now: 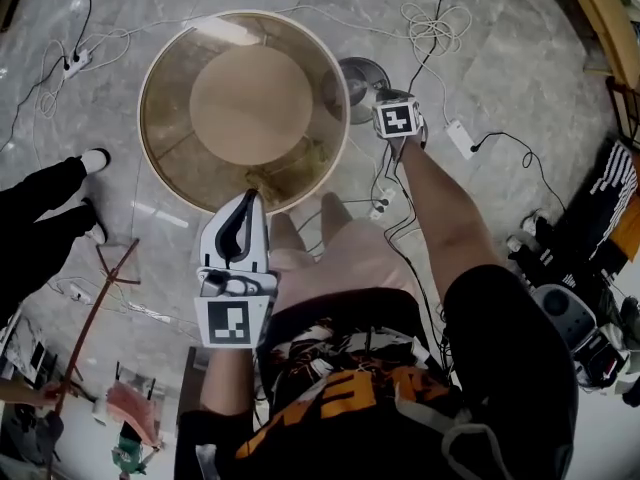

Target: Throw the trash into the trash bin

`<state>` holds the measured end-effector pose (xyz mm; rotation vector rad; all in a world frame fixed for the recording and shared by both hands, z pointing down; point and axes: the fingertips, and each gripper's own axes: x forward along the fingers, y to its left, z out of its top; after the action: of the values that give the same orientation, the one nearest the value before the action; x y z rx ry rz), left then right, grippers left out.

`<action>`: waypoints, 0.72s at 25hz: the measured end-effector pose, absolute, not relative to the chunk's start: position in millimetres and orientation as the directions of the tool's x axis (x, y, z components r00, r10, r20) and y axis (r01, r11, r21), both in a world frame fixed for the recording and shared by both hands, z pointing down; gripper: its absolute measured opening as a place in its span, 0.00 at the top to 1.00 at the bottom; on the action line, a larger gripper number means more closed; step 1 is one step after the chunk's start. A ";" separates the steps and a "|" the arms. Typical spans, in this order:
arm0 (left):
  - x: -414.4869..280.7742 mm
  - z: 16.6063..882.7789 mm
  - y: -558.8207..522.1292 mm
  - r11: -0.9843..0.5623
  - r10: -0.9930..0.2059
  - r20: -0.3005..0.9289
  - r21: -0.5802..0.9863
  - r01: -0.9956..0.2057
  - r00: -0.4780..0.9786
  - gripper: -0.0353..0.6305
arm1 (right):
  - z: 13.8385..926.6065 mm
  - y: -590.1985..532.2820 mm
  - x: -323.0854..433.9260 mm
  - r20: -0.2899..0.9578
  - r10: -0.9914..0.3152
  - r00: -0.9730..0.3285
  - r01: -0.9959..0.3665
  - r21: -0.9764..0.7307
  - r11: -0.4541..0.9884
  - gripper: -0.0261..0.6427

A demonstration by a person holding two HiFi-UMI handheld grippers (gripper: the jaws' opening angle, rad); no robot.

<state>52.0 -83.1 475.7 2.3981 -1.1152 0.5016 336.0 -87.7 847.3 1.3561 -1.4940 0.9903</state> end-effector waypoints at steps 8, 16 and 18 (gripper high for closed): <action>62.3 472.2 -76.6 -0.580 -0.614 0.505 0.233 -0.781 0.607 0.91 | 843.6 -75.2 338.2 0.961 -0.267 -0.070 -0.996 -0.052 0.072 0.67; 52.7 467.3 -80.4 -0.575 -0.634 0.488 0.221 -0.788 0.600 0.91 | 835.6 -79.0 324.8 0.951 -0.290 -0.107 -0.992 -0.082 0.097 0.70; 48.3 461.7 -81.1 -0.575 -0.647 0.477 0.208 -0.791 0.595 0.91 | 820.3 -89.0 309.2 0.929 -0.337 -0.154 -0.982 -0.107 0.154 0.70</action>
<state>48.3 -81.1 461.7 2.4260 -1.1535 0.4946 309.2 -89.0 820.3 1.2928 -1.6300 1.0157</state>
